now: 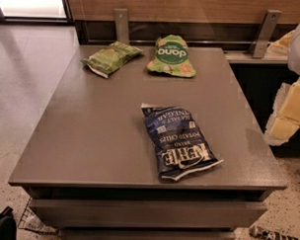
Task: Move blue chip bag near green rice chip bag
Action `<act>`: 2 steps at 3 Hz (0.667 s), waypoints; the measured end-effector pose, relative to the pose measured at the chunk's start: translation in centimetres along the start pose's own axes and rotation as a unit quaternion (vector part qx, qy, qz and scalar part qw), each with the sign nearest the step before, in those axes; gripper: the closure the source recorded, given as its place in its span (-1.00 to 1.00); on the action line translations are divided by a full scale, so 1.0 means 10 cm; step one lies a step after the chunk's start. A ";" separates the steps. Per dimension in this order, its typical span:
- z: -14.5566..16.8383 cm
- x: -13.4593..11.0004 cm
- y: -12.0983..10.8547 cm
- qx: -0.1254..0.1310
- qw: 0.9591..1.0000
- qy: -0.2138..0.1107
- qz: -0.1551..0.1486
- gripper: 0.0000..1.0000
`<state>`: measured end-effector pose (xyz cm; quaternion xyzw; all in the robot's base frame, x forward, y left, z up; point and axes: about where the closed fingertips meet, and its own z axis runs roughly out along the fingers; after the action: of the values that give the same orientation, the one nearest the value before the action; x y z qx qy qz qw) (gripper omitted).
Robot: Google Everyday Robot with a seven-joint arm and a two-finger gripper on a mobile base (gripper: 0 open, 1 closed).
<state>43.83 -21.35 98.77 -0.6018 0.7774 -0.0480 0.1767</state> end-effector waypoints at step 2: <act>0.04 -0.04 -0.05 -0.002 1.000 -0.016 0.022 -1.00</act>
Offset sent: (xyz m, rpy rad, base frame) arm 0.0210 0.0073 -0.0090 0.1229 0.0259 -0.0844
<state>44.55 -21.03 98.62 -0.5859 0.7875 -0.0328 0.1883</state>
